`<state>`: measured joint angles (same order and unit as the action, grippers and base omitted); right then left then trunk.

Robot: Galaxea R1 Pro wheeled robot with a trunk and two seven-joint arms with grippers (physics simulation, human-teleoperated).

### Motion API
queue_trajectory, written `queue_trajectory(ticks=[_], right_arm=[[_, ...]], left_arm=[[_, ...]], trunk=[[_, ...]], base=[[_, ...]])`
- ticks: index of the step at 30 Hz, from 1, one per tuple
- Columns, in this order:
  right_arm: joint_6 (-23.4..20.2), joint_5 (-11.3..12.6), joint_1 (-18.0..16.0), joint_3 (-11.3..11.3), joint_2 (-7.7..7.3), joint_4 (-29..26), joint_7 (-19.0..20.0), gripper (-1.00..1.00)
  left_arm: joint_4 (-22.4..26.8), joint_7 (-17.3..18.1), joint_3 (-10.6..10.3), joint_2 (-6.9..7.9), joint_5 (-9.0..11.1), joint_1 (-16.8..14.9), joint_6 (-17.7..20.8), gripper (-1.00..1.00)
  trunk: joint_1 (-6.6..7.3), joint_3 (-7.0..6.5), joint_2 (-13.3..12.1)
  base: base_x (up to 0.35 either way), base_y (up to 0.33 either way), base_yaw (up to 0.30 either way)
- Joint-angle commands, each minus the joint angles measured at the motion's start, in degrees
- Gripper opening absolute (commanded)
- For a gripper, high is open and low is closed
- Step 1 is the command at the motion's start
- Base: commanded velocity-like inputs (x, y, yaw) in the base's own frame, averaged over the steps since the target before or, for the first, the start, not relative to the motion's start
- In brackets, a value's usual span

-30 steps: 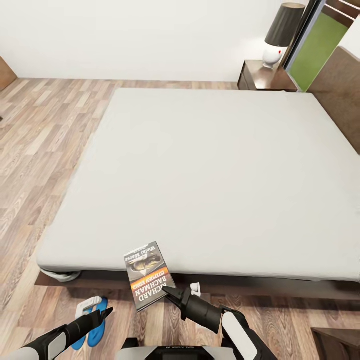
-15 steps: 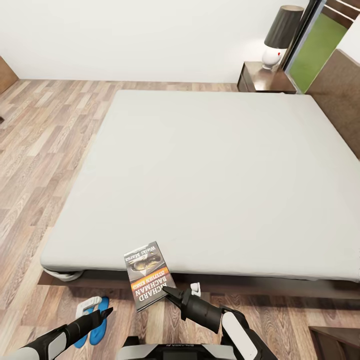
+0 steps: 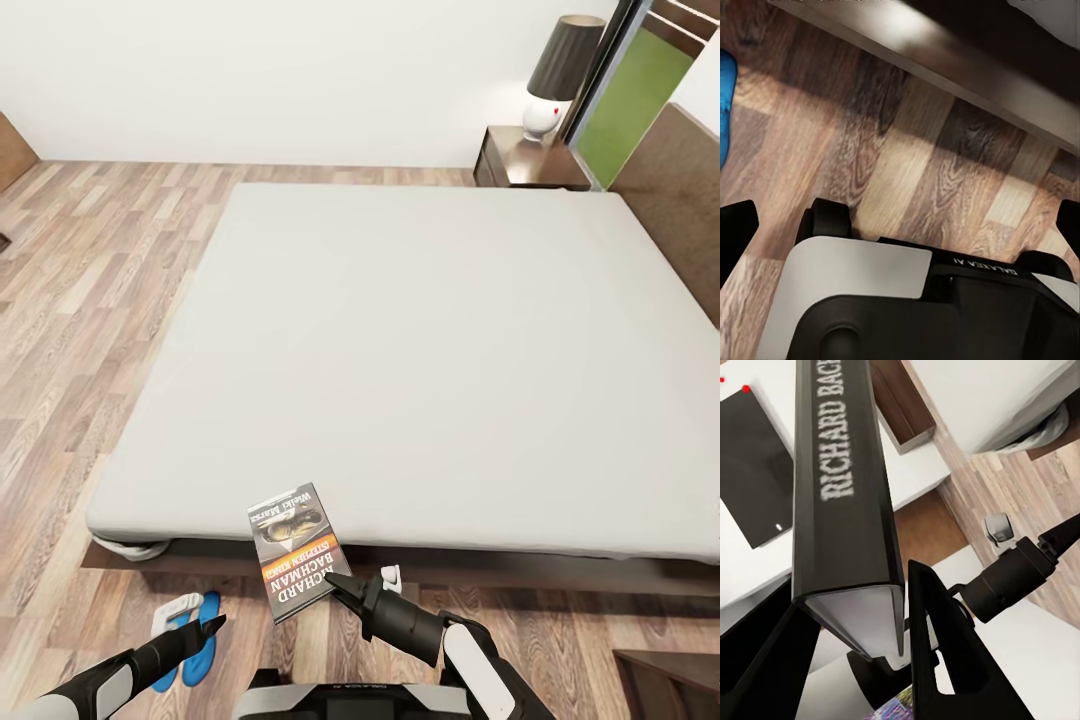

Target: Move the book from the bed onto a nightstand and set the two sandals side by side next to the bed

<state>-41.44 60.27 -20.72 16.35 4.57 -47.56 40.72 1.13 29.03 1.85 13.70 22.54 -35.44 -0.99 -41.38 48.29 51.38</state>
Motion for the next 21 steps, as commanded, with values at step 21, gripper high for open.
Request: queue_trajectory(ticks=[21], right_arm=[[-0.3, 0.2, 0.0, 0.0, 0.0, -0.1, 0.0, -1.0]], left_arm=[[-0.1, 0.2, 0.2, 0.01, 0.0, 0.0, -0.1, 1.0]], trunk=[[4.61, -3.87, -8.4]], base=[[0.0, 0.0, -0.002]])
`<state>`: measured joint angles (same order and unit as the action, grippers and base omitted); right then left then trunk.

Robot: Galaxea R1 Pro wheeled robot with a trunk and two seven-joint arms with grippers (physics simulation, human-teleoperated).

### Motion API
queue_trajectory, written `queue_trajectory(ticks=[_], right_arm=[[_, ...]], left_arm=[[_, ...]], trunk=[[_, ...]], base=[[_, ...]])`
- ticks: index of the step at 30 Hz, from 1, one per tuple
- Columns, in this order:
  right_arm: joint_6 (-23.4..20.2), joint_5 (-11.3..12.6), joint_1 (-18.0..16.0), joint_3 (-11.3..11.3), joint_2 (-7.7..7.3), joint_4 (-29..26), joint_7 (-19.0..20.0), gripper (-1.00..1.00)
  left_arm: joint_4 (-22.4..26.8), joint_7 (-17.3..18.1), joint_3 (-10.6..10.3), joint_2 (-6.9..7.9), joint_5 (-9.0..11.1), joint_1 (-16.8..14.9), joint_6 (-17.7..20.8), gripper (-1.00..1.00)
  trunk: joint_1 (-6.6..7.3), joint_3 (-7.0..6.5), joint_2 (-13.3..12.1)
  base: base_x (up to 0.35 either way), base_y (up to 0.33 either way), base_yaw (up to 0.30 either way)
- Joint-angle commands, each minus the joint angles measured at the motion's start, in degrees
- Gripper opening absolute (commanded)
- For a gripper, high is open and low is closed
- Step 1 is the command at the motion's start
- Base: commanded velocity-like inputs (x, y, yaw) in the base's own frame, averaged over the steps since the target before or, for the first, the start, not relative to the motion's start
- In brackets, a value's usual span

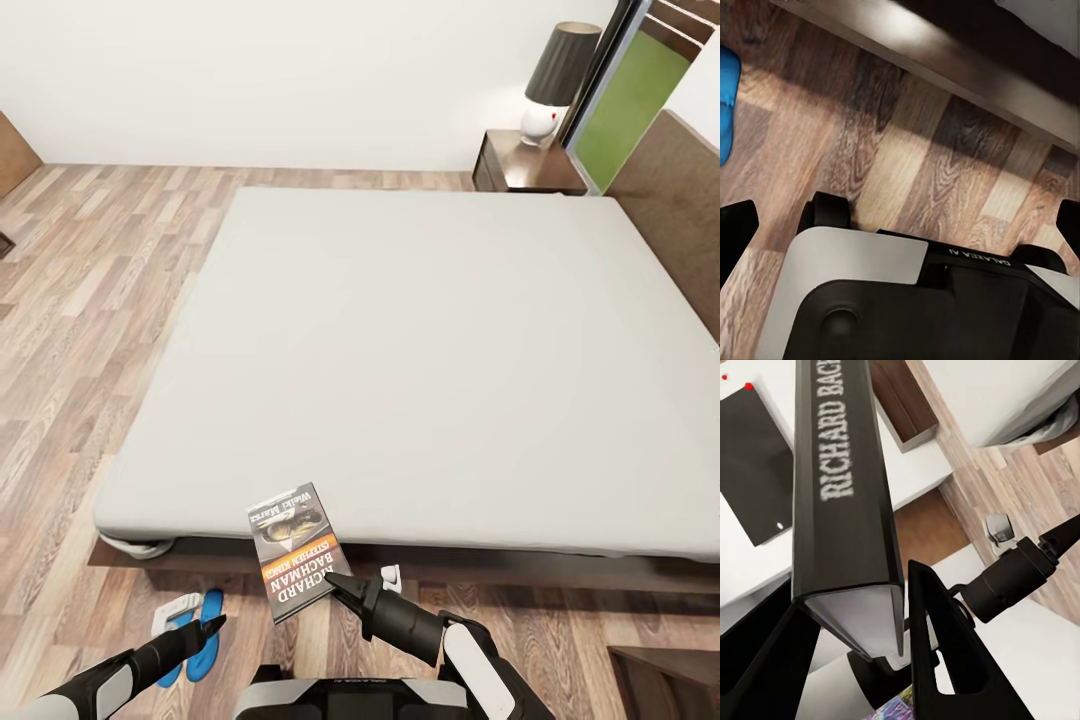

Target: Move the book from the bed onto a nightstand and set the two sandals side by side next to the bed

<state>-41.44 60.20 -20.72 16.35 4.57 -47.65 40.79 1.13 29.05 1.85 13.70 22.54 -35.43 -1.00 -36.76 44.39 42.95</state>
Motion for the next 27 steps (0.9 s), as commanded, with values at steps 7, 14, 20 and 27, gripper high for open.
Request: queue_trajectory(ticks=[7, 14, 20, 27], right_arm=[[-0.3, 0.3, 0.0, 0.0, 0.0, 0.0, -0.1, -1.0], [-0.3, 0.3, 0.0, 0.0, 0.0, 0.0, -0.1, -1.0], [-0.3, 0.3, 0.0, 0.0, 0.0, 0.0, -0.1, -1.0], [-0.3, 0.3, 0.0, 0.0, 0.0, 0.1, -0.1, -1.0]], left_arm=[[-0.1, 0.2, 0.2, 0.01, 0.0, 0.0, -0.1, 1.0], [-0.1, 0.2, 0.2, 0.01, 0.0, 0.0, -0.1, 1.0], [-0.1, 0.1, 0.2, 0.01, 0.0, -0.1, -0.1, 1.0], [-0.1, 0.1, 0.2, 0.01, 0.0, 0.0, -0.1, 1.0]], trunk=[[1.53, -1.84, -2.8], [3.07, -3.72, -5.6], [4.39, -5.34, -8.0], [5.92, -7.23, -10.8]], base=[[0.0, 0.0, -0.062], [0.0, 0.0, -0.065], [0.0, 0.0, -0.066], [0.0, 0.0, -0.066]])
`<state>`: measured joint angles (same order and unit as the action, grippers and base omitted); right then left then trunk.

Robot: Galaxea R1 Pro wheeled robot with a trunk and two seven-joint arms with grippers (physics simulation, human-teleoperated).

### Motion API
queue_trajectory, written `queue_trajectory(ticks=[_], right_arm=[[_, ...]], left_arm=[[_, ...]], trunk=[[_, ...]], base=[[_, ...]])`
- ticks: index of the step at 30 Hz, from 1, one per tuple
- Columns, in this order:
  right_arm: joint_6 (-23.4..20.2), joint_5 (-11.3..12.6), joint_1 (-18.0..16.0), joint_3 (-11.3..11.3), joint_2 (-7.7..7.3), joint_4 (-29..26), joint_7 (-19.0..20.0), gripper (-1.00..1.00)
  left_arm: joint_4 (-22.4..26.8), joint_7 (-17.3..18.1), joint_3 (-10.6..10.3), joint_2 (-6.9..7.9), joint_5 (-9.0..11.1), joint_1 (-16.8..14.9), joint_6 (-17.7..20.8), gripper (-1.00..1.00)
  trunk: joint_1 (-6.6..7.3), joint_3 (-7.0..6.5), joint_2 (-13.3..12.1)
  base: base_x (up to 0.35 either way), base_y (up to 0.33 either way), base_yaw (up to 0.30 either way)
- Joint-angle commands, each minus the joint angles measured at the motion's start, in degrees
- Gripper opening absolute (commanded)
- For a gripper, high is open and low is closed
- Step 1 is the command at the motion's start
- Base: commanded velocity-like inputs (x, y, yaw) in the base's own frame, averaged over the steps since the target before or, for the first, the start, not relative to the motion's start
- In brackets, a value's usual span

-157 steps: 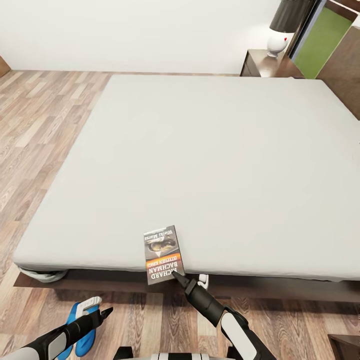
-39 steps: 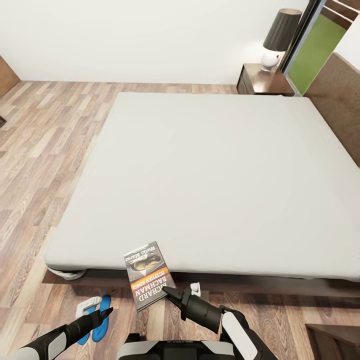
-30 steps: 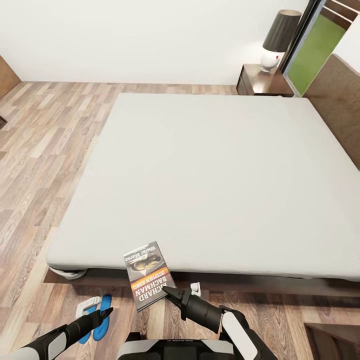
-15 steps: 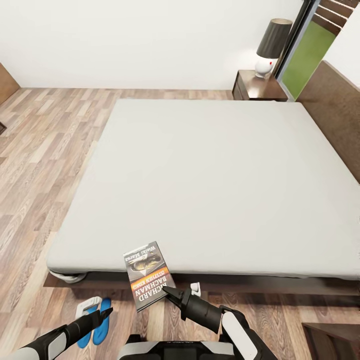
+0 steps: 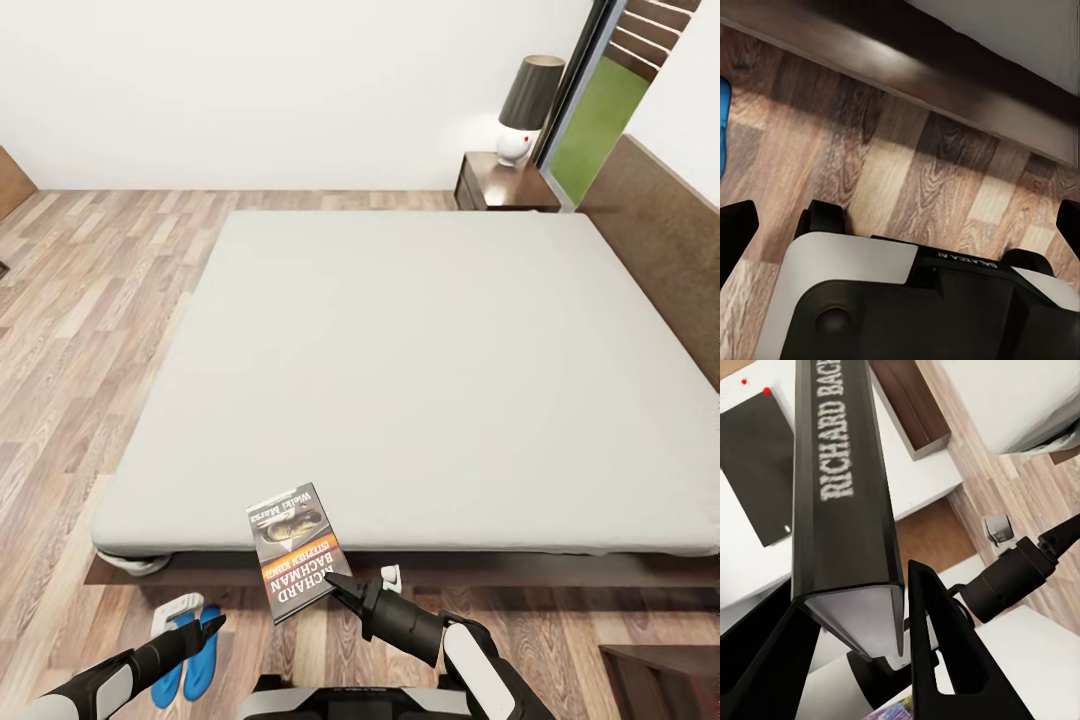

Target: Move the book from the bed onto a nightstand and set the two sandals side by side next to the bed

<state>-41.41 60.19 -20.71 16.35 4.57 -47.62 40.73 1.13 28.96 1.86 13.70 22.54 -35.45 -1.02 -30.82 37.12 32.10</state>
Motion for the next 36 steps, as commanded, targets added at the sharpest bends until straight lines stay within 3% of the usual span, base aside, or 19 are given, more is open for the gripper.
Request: queue_trajectory(ticks=[1, 7, 36], right_arm=[[-0.3, 0.3, 0.0, 0.0, 0.0, 0.0, 0.0, -1.0], [-0.3, 0.3, 0.0, 0.0, 0.0, 0.1, 0.0, -1.0], [-0.3, 0.2, 0.0, 0.0, 0.08, 0.0, -0.1, -1.0]], left_arm=[[-0.1, 0.2, 0.2, 0.01, 0.0, 0.0, -0.1, 1.0], [-0.1, 0.2, 0.2, 0.01, 0.0, 0.0, -0.1, 1.0], [-0.1, 0.2, 0.2, 0.01, 0.0, 0.0, -0.1, 1.0]], trunk=[[0.2, -0.23, -0.4], [1.52, -1.85, -2.8], [1.52, -4.49, -2.8]], base=[[0.0, 0.0, -0.066], [0.0, 0.0, -0.066], [0.0, 0.0, -0.042]])
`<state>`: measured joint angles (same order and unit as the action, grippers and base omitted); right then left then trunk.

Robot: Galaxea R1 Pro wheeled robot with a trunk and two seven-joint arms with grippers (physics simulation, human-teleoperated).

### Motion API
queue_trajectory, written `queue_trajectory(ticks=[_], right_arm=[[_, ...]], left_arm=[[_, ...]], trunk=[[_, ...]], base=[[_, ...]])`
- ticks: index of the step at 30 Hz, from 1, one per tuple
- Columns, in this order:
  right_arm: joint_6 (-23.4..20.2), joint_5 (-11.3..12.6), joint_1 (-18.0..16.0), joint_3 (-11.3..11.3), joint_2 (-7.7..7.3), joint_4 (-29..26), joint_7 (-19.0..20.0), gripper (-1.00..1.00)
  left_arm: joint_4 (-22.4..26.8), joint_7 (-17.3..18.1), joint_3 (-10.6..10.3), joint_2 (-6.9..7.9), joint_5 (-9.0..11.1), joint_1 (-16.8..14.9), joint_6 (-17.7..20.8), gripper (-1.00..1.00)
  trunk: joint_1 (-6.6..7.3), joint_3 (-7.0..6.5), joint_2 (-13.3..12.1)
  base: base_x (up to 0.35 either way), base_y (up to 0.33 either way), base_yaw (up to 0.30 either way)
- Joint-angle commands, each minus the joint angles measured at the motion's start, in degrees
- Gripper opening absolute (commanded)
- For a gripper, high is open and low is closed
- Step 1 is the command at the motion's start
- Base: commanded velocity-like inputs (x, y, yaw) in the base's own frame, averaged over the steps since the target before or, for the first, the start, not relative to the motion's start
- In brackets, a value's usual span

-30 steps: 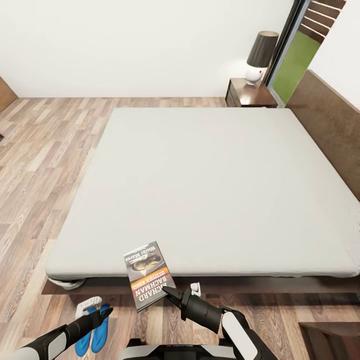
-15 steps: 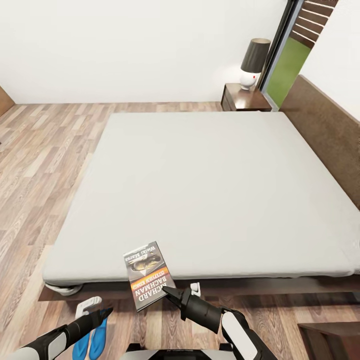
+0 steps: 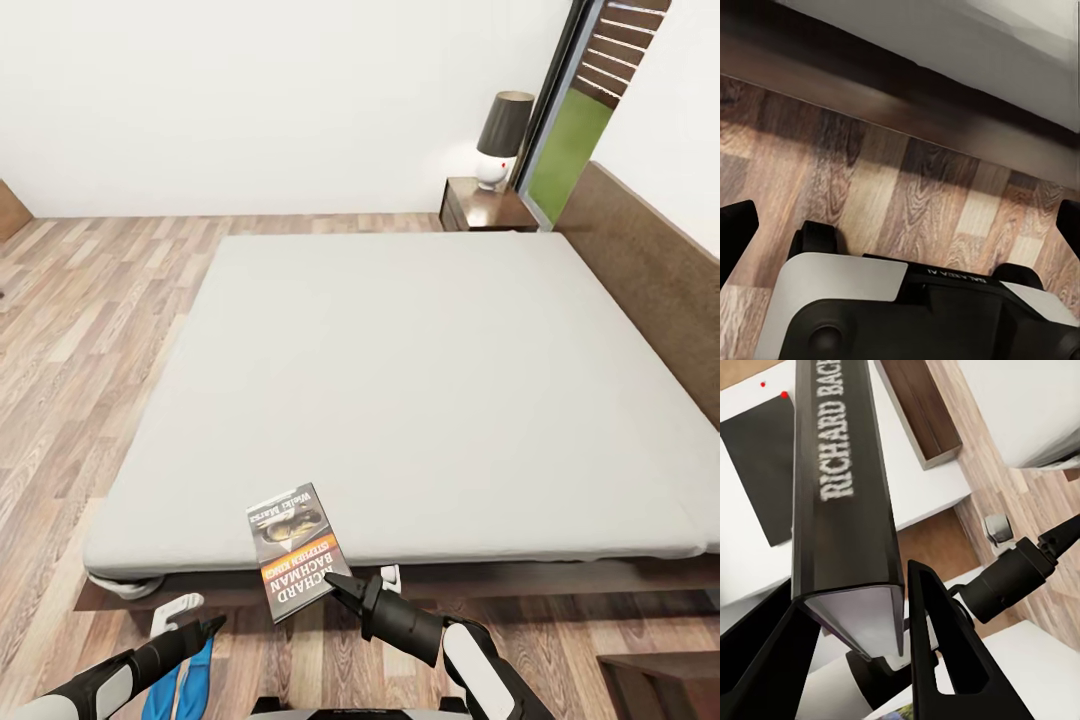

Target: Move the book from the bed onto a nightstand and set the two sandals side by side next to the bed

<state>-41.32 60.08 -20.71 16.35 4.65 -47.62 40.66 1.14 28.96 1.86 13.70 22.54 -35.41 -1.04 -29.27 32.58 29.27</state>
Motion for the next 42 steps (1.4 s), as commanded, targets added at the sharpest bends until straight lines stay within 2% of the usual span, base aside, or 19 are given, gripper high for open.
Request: queue_trajectory(ticks=[1, 9, 24, 42], right_arm=[[-0.3, 0.3, 0.0, 0.0, 0.0, 0.0, 0.0, -1.0], [-0.3, 0.3, 0.0, 0.0, 0.01, 0.0, -0.1, -1.0], [-0.3, 0.3, 0.0, 0.0, 0.0, 0.0, -0.1, -1.0], [-0.3, 0.3, 0.0, 0.0, 0.0, 0.0, -0.1, -1.0]], left_arm=[[-0.1, 0.2, 0.2, 0.01, 0.0, 0.0, -0.1, 1.0], [-0.1, 0.2, 0.2, 0.01, 0.0, -0.1, -0.1, 1.0], [-0.1, 0.2, 0.2, 0.01, 0.0, -0.1, -0.1, 1.0], [-0.1, 0.2, 0.2, 0.01, 0.0, -0.1, -0.1, 1.0]], trunk=[[-0.02, -0.03, 0.1], [-0.02, -0.24, 0.1], [-0.02, -0.48, 0.1], [-0.02, -1.38, 0.1]], base=[[0.0, 0.0, 0.0], [0.0, 0.0, 0.052], [0.0, 0.0, 0.272], [0.0, 0.0, 0.203]])
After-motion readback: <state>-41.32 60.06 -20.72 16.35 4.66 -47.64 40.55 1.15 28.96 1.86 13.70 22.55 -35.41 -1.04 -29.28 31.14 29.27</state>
